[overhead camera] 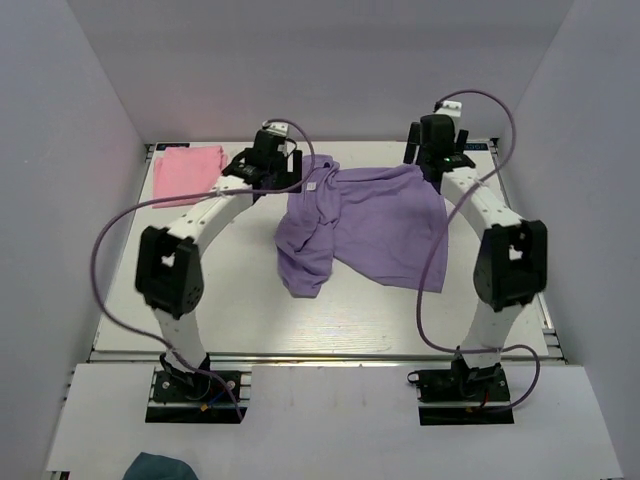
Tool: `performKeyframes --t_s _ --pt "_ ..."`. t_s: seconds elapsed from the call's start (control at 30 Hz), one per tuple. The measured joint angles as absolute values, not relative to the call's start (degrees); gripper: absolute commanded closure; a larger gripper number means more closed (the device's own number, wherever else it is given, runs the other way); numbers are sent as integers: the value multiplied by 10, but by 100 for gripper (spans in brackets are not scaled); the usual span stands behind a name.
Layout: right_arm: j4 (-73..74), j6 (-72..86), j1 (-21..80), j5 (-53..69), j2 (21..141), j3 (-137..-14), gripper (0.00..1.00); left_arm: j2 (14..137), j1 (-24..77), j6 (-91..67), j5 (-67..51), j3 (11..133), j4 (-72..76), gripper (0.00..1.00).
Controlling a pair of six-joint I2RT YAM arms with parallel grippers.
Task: Fold and stack the t-shirts
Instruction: Flatten out the tshirt
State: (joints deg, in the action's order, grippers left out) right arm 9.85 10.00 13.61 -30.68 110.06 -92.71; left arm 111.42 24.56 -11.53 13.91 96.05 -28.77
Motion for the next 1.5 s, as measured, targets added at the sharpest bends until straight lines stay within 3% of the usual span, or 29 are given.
performKeyframes --t_s 0.13,0.37,0.5,0.63,0.67,0.77,1.03,1.07,1.1,1.13,1.5 --pt "107 140 135 -259 975 -817 10 945 254 -157 85 799 -286 0" --pt "171 196 134 -208 890 -694 10 907 288 -183 -5 628 -279 0" --pt "197 217 132 -194 881 -627 10 908 330 -190 -32 564 -304 7" --pt "220 232 131 -189 863 -583 10 908 357 -193 -44 557 -300 18" --pt "223 235 131 -189 858 -580 10 909 361 -194 -46 557 -296 29" --pt "222 242 131 -186 842 -574 10 914 369 -196 -51 557 -288 47" --pt "222 254 131 -184 812 -553 10 953 373 -180 -45 558 -288 70" --pt "223 256 131 -184 809 -550 10 953 372 -179 -46 558 -288 76" --pt "223 257 131 -185 807 -548 10 953 373 -178 -47 558 -287 93" --pt "223 260 130 -185 804 -546 10 953 374 -178 -49 558 -285 100" --pt "263 297 124 -207 735 -473 10 878 377 -172 -67 522 -263 100"
